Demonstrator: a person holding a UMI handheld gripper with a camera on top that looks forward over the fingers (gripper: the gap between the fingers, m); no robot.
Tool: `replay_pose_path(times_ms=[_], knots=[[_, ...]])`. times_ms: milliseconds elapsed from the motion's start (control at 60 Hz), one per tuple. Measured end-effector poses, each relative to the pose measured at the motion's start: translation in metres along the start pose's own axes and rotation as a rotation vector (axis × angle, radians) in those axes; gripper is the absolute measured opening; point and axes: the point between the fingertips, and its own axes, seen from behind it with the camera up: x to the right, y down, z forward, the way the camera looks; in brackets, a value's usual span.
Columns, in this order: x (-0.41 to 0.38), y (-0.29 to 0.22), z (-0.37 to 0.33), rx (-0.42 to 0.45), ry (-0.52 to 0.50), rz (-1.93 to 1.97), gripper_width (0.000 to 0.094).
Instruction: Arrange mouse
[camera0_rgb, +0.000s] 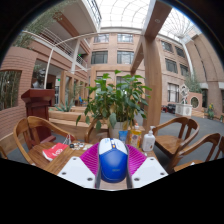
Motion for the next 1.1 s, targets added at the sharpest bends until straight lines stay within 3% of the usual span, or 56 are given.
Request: replay_pose_path(times_ms=[233, 367, 500, 633, 800, 1100], knots=[[0.145, 0.17, 0.018, -0.331, 0.197, 0.009, 0.0354], [0.171, 0.238, 0.016, -0.453, 0.216, 0.065, 0.0384], [0.177, 0.274, 0.013, -0.523, 0.209, 0.11, 0.0453], [0.176, 0.272, 0.007, -0.518, 0.202, 0.085, 0.0553], [0.168, 0.238, -0.014, -0.48, 0.208, 0.091, 0.0862], [0.156, 0.183, -0.092, -0.443, 0.259, 0.034, 0.0856]])
